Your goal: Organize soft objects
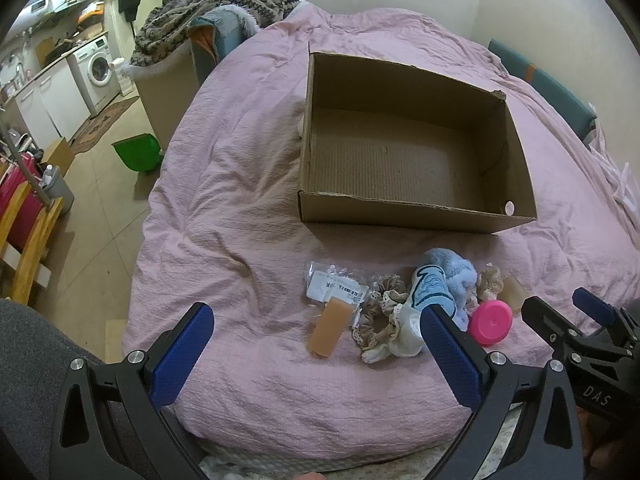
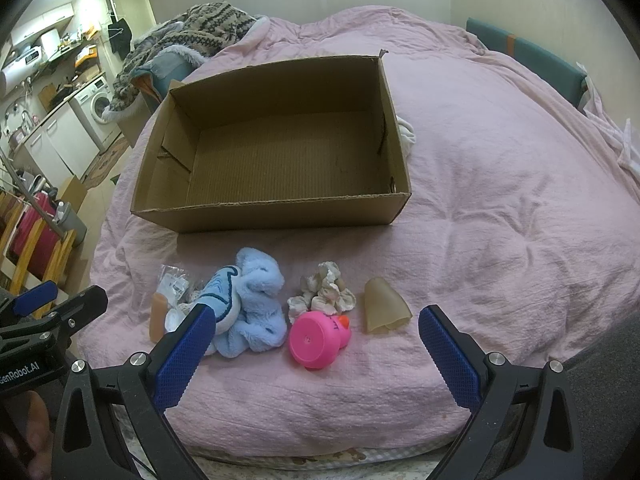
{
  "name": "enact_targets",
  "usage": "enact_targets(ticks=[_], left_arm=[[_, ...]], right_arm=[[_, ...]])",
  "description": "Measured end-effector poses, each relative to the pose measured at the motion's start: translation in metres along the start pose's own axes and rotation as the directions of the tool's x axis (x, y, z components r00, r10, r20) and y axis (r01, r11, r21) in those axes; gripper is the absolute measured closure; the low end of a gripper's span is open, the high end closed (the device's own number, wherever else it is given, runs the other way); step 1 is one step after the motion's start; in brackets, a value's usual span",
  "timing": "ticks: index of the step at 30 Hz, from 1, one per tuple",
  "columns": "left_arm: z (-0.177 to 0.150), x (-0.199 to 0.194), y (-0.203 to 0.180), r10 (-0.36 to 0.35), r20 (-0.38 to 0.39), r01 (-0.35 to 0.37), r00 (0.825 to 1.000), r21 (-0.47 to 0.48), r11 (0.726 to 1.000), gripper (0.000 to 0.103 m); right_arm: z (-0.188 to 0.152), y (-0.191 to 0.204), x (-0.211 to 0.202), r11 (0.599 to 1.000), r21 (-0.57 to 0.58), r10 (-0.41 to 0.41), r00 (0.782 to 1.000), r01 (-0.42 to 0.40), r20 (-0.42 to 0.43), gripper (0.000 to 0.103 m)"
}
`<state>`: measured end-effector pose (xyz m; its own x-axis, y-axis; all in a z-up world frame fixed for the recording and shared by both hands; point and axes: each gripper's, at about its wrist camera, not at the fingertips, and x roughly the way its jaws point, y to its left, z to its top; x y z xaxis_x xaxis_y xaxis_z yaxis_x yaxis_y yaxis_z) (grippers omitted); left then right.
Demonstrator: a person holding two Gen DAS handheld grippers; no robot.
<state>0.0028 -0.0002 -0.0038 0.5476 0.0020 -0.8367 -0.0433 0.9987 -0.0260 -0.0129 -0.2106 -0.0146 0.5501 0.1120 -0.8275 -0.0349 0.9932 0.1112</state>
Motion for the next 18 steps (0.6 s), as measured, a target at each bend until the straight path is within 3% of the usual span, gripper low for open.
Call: enact_targets(ticks=[18], left_arm=[[-0.0048,0.0004,0.0053,0.000,-0.007,0.000,1.000,-0.009,1.000,0.000]], right_arm=[[-0.0004,-0.0038,0.0018,1.000,0.013,0.000,1.000,0.000,-0.004,0.000]])
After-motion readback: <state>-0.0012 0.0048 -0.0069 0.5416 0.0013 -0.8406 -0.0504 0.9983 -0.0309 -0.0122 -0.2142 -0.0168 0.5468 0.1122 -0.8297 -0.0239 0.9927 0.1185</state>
